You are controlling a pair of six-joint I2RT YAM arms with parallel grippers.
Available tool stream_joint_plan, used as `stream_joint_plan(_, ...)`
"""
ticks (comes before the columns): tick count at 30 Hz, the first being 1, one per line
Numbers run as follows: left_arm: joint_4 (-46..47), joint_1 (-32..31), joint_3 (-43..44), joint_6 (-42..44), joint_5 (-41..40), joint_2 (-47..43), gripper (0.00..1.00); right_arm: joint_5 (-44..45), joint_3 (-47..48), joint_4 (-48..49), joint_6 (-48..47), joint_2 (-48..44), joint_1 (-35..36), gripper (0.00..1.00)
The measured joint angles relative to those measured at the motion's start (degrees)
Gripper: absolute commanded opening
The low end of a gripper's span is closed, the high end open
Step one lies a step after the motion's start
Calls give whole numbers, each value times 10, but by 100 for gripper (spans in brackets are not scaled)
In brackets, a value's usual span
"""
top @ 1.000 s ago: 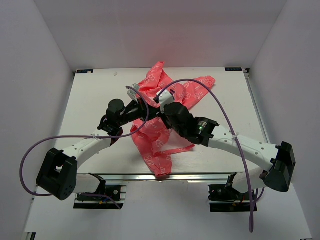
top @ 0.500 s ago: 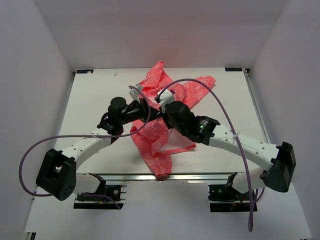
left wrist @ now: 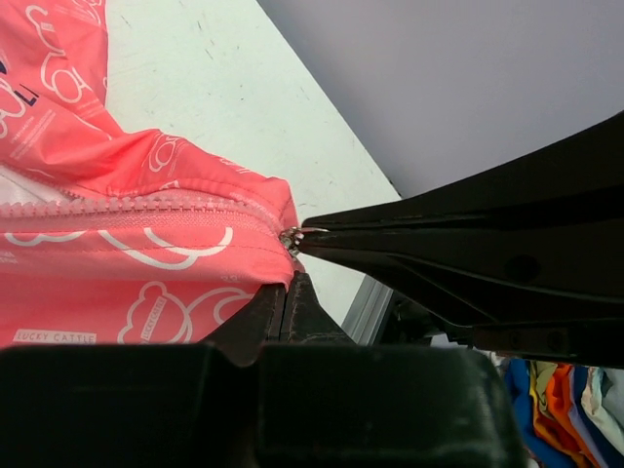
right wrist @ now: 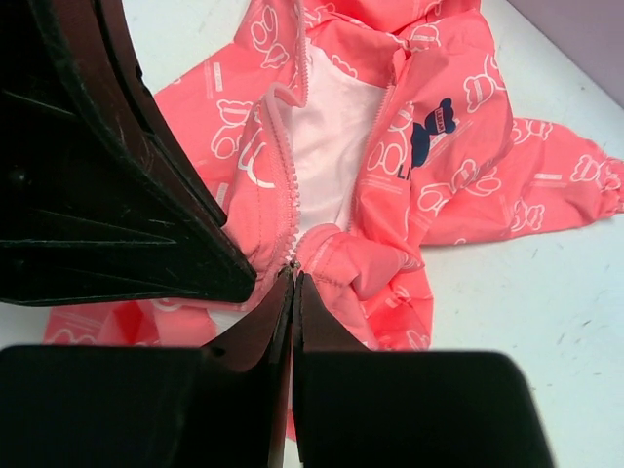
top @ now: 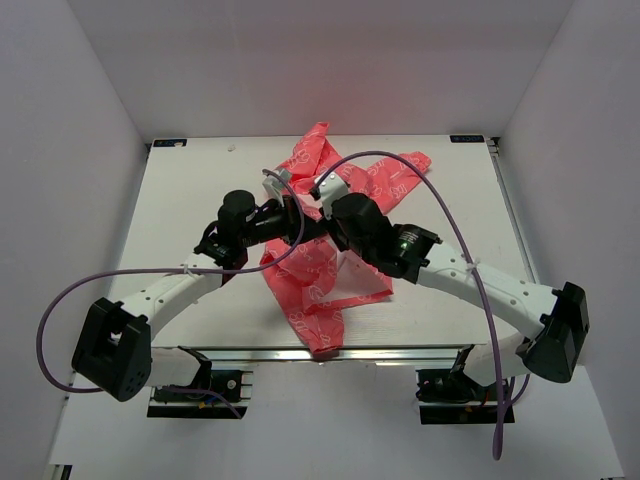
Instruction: Zip up the jacket
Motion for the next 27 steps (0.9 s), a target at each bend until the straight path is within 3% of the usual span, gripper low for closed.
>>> stream_joint_plan(12, -61, -3, 19, 25, -3, 5, 0, -6, -22, -2, -184, 8, 2, 0)
stream_joint_plan(20, -76, -2, 37, 35, -17, 17, 0, 58, -97, 160, -210, 3, 9, 0)
stream_joint_plan(27, -117, 4, 80, 58, -68, 21, 0, 131, -72, 232, -267, 51, 18, 0)
